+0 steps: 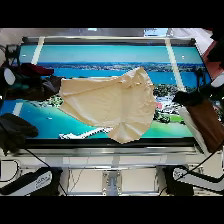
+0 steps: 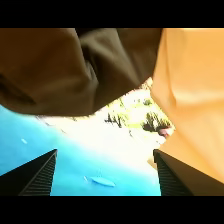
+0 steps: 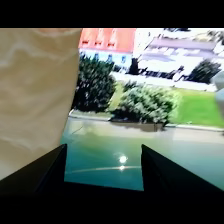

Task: Fold the shirts.

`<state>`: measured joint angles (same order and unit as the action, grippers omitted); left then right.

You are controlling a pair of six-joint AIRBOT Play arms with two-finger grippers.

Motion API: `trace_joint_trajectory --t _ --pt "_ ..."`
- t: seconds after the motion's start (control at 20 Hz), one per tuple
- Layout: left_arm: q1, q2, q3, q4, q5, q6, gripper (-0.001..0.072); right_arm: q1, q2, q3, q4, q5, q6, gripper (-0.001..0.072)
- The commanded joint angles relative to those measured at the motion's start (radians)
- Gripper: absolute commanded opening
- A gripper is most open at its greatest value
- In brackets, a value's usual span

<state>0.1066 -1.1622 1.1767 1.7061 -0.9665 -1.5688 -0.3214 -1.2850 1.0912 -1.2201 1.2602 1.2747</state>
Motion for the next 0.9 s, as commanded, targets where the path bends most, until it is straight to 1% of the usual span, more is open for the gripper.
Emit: trace_joint_trajectory --t 0.0,0.1,0.2,0.45,0.55,0.65,0.75,0.8,0.85 --pt "0.005 0.109 -0.182 -0.09 0.019 -0.003 0.0692 -0.021 0.046 -0.299 0.231 -0.075 -0.08 0.0505" --pt "0.005 0.126 -0.183 -0.128 0.032 -0.002 0.0692 -0.021 0.046 -0.403 0.362 -0.143 -0.12 0.0504" --pt "0.005 0.135 -0.183 -0.165 0.05 -0.001 0.0692 -0.019 0.046 -0.48 0.446 -0.208 -0.148 0.0504" --pt "0.005 0.137 -0.183 -0.195 0.05 0.007 0.0691 0.021 0.046 -0.574 0.484 -0.273 -0.15 0.0503" --pt "0.005 0.137 -0.183 -0.214 0.05 0.037 0.0692 0.076 0.045 -0.586 0.511 -0.317 -0.15 0.0502" --pt "0.005 0.137 -0.183 -0.256 0.05 0.085 0.0692 0.137 0.044 -0.585 0.547 -0.375 -0.149 0.0454" --pt "0.005 0.137 -0.183 -0.29 0.05 0.113 0.0692 0.176 0.044 -0.585 0.6 -0.415 -0.148 0.0442" --pt "0.005 0.137 -0.183 -0.297 0.049 0.131 0.0692 0.18 0.045 -0.585 0.615 -0.418 -0.149 0.0376" --pt "0.005 0.137 -0.183 -0.296 0.048 0.145 0.0692 0.177 0.045 -0.585 0.619 -0.412 -0.149 0.0238"
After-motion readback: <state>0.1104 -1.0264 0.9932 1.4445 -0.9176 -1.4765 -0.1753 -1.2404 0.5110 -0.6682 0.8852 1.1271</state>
